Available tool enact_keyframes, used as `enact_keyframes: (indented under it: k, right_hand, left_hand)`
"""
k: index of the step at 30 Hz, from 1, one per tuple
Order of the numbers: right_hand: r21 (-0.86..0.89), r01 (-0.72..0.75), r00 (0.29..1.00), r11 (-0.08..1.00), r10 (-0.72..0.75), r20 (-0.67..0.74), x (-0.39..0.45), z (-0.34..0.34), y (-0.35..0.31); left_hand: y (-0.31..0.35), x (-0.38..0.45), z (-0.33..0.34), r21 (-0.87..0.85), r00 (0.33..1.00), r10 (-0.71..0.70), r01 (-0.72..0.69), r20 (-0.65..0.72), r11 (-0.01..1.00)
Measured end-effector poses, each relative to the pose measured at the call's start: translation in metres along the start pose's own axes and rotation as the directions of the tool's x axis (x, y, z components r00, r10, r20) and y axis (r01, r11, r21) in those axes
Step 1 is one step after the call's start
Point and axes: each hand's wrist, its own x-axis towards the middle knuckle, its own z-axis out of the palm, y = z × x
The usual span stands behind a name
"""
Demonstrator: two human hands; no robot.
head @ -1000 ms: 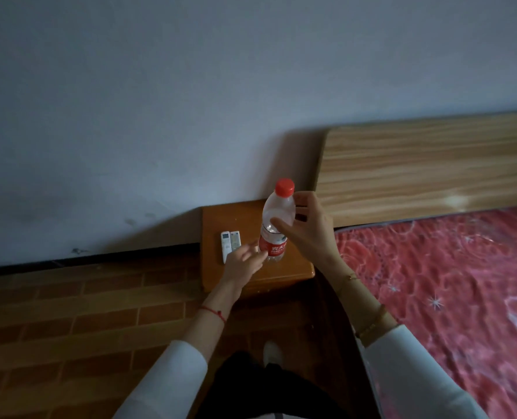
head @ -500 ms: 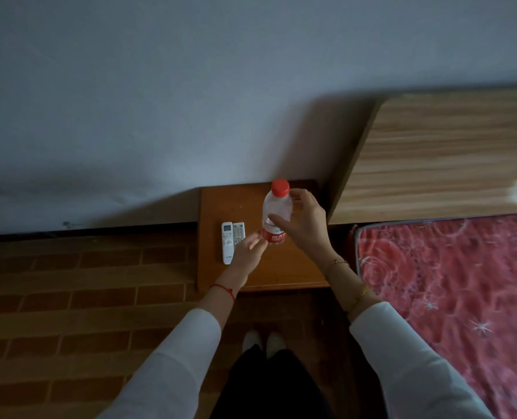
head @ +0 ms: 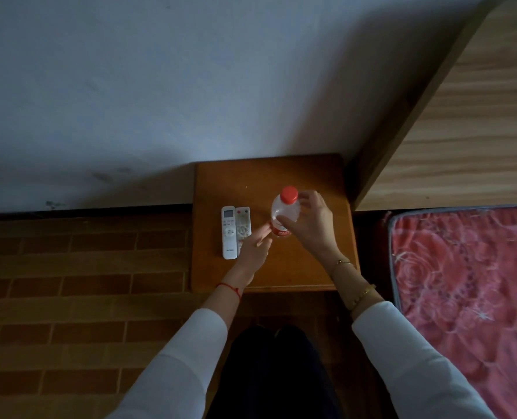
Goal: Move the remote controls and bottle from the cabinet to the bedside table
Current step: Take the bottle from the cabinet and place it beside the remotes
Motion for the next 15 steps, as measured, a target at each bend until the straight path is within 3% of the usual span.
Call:
enact_keyframes:
  k: [9, 15]
  right_hand:
    - [-0.036, 0.005, 0.998, 0.999, -0.003, 0.06, -0.006, 0.006, 0.01]
    - [-0.139, -0.084, 0.976, 0.987, 0.109, 0.189, -0.024, -0.021, -0.002]
  left_hand:
    - [-0.01, 0.005, 0.001, 0.089, 1.0, 0.009, -0.008, -0.007, 0.996]
    - [0.007, -0.024, -0.007, 0.243, 0.993, 0.054, -0.027, -0.105, 0.97]
